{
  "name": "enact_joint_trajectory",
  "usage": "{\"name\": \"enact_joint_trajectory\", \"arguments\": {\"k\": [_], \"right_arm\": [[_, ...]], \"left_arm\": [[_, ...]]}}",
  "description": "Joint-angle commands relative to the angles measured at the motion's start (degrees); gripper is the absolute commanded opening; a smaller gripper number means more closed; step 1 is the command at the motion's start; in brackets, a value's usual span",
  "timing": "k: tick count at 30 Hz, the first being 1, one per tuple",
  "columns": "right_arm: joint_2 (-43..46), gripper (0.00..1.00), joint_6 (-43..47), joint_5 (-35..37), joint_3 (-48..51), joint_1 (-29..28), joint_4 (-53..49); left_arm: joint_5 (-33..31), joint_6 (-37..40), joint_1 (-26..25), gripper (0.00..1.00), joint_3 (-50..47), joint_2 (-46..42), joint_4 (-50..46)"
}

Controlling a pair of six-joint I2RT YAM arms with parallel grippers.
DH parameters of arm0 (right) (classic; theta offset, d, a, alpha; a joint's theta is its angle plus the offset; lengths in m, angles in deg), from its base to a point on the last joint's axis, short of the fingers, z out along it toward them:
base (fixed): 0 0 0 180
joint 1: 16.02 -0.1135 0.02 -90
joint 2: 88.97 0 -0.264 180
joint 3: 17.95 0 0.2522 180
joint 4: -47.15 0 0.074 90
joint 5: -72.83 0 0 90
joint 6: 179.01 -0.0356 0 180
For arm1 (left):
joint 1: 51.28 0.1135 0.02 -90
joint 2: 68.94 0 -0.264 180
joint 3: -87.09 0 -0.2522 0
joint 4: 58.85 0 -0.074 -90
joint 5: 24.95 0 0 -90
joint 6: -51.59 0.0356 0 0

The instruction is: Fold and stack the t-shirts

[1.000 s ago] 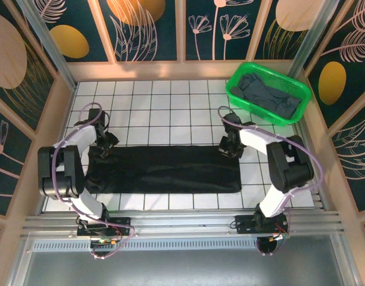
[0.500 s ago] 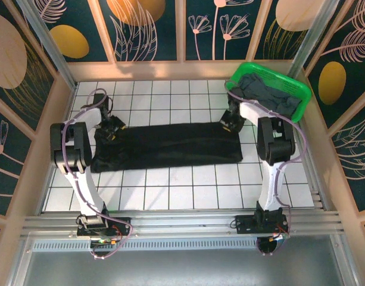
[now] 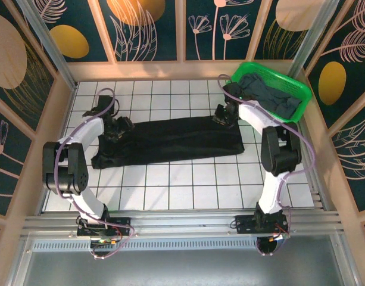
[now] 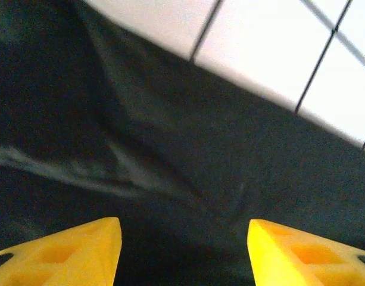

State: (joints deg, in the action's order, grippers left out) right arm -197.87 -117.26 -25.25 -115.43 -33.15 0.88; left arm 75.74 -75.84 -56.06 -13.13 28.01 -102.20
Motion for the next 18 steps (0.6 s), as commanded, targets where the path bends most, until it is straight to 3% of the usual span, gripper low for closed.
{"name": "enact_joint_trajectory", "arguments": {"k": [1, 10, 12, 16, 18], "right_arm": [[4.2, 0.26, -0.7, -3.0, 3.3, -1.7, 1.9], [5.9, 0.26, -2.8, -3.0, 4.6, -3.0, 1.8], [6.2, 0.26, -3.1, -2.7, 4.9, -3.1, 2.0], [6.7, 0.26, -3.8, -2.5, 6.0, -3.0, 2.3], [7.0, 0.26, -4.0, -2.4, 6.6, -3.0, 2.4]], "left_arm": [[1.7, 4.1, -3.1, 0.58, -2.2, -1.5, -1.2], [0.6, 3.4, -7.5, 0.53, -3.5, 0.1, -3.4], [0.5, 3.1, -8.2, 0.44, -4.0, 0.2, -4.3], [2.0, 2.0, -9.2, 0.18, -5.4, -0.5, -4.6], [2.4, 1.7, -10.1, 0.18, -5.4, -0.4, -6.1]]}}
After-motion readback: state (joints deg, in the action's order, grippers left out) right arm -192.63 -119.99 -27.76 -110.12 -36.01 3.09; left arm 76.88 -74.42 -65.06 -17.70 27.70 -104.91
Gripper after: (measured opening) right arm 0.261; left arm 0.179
